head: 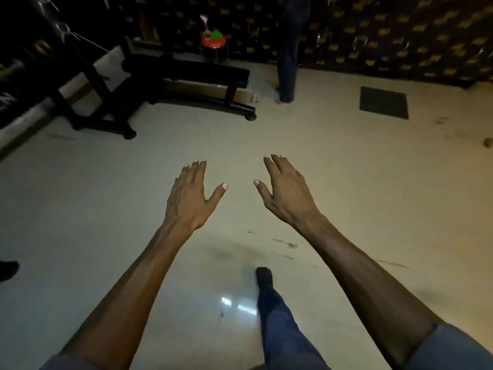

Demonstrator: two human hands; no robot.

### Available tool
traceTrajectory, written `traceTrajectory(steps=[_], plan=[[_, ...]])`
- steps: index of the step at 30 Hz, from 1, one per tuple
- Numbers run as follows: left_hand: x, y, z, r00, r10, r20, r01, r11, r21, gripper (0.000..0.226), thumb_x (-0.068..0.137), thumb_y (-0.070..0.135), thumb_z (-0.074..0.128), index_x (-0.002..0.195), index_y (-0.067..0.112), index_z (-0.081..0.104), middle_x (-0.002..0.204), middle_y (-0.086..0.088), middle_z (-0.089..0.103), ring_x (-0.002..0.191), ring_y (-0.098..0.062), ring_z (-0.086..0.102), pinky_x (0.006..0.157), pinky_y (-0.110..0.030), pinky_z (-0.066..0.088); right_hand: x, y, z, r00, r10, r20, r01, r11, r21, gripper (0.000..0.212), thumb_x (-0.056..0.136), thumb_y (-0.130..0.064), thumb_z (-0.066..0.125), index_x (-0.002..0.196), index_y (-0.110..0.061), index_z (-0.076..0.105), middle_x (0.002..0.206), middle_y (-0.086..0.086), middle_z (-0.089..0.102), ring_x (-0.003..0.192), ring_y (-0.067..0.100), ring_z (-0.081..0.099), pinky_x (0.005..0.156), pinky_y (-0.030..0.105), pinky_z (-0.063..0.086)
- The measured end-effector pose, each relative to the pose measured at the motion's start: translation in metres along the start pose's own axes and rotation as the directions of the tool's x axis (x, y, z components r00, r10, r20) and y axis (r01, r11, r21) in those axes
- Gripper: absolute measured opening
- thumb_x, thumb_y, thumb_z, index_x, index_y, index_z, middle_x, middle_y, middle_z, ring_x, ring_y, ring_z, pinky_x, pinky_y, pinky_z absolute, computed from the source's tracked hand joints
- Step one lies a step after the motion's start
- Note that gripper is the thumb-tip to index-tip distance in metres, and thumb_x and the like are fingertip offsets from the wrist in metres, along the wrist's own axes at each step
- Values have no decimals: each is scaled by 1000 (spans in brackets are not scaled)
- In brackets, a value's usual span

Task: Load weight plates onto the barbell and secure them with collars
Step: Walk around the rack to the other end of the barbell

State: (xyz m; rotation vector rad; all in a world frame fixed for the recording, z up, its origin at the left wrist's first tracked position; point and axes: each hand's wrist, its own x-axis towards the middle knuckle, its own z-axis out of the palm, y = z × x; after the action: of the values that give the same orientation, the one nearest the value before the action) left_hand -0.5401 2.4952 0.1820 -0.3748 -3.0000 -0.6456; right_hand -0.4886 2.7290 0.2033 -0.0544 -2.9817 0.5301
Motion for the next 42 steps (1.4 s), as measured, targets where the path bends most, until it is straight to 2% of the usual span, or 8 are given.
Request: traceTrajectory(steps=[8, 18, 27, 31, 36, 42], plan=[[164, -81, -36, 969, -225, -103, 226, 974, -2, 86, 99, 70, 42, 165, 18, 21, 171, -7, 25, 160, -26, 19, 128, -48, 24, 241, -52, 35, 963, -255, 91, 250, 966, 63, 63, 108, -46, 40, 161, -15, 26, 169, 9, 25, 158, 27, 20, 123, 50, 29], [321, -212, -90, 842, -482, -241, 493, 870, -19, 88, 98, 74, 39, 165, 20, 20, 171, -5, 26, 159, -25, 21, 126, -43, 26, 489, -185, 91, 840, -525, 140, 510, 850, 128, 63, 109, -45, 39, 162, -15, 24, 170, 9, 22, 158, 27, 19, 124, 49, 29], [441, -373, -145, 734, -595, -328, 617, 786, -45, 90, 97, 75, 39, 164, 18, 22, 170, -7, 30, 158, -27, 23, 126, -44, 28, 669, -331, 168, 735, -657, 167, 630, 753, 188, 62, 108, -46, 41, 161, -17, 27, 169, 7, 25, 158, 25, 21, 124, 47, 31], [491, -441, -178, 689, -633, -352, 661, 748, -53, 90, 96, 75, 39, 164, 18, 22, 170, -6, 29, 159, -25, 21, 127, -43, 26, 741, -402, 197, 669, -719, 188, 688, 695, 207, 61, 108, -46, 41, 159, -16, 30, 165, 6, 32, 154, 25, 29, 119, 47, 37], [538, -519, -209, 610, -692, -386, 729, 681, -70, 87, 97, 74, 40, 163, 19, 24, 168, -6, 33, 156, -25, 28, 124, -42, 30, 817, -487, 244, 585, -783, 211, 742, 622, 250, 64, 108, -46, 41, 163, -16, 24, 171, 8, 21, 159, 26, 16, 126, 48, 27], [589, -619, -239, 487, -763, -424, 815, 572, -93, 87, 97, 74, 41, 163, 19, 25, 166, -8, 36, 154, -28, 33, 122, -48, 37, 910, -596, 313, 475, -863, 173, 827, 504, 249, 65, 106, -50, 42, 161, -17, 29, 168, 8, 30, 157, 28, 25, 125, 47, 25]])
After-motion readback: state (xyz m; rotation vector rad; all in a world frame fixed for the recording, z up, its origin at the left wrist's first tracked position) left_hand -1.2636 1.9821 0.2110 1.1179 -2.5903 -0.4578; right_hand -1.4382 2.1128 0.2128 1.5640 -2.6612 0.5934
